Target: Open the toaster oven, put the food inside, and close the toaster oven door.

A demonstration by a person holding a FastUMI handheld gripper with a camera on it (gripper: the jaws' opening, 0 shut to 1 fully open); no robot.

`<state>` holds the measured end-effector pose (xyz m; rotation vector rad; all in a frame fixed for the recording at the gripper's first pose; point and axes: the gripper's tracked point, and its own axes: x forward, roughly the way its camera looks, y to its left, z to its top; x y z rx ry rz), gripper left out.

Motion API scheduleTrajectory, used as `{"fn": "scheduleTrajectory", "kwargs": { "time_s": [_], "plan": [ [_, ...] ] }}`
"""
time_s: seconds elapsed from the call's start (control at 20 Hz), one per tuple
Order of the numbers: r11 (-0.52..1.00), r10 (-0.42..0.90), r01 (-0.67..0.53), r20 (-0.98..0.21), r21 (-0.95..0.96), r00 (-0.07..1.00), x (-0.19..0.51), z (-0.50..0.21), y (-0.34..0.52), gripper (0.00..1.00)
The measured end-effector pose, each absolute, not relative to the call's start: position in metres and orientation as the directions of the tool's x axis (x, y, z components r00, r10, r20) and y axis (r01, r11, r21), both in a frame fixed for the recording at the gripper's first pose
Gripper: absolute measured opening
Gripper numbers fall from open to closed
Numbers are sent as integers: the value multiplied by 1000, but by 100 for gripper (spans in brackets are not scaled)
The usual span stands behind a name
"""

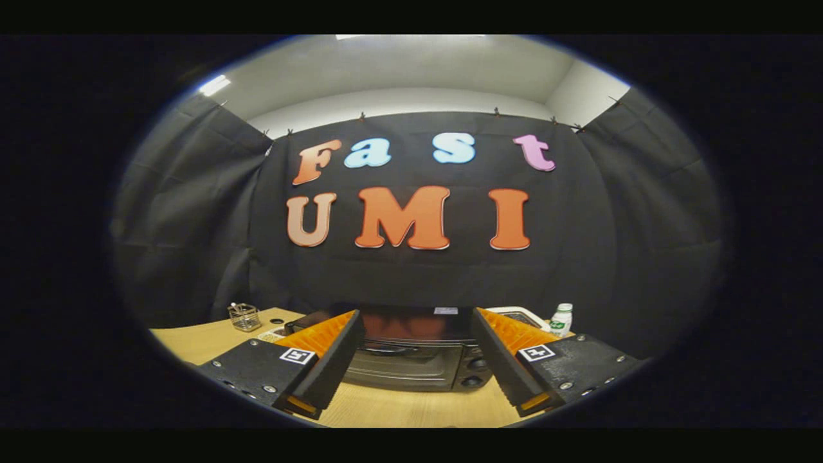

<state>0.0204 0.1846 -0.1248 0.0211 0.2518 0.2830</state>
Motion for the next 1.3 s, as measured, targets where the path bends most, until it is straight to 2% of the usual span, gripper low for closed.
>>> {"fn": "scheduleTrajectory", "kwargs": {
  "time_s": [0.45,0.75,0.9,1.05,1.1,1.3],
  "plan": [
    [964,256,-260,-425,50,868,65,-211,235,99],
    [966,252,-252,-421,56,871,66,-223,241,99],
    [961,274,-258,-396,94,876,53,-220,242,91],
    [947,317,-308,-398,90,861,33,-219,246,87],
    [942,331,-323,-409,90,851,25,-219,245,81],
    [915,387,-395,-471,85,793,-19,-226,241,76]
  ]
}}
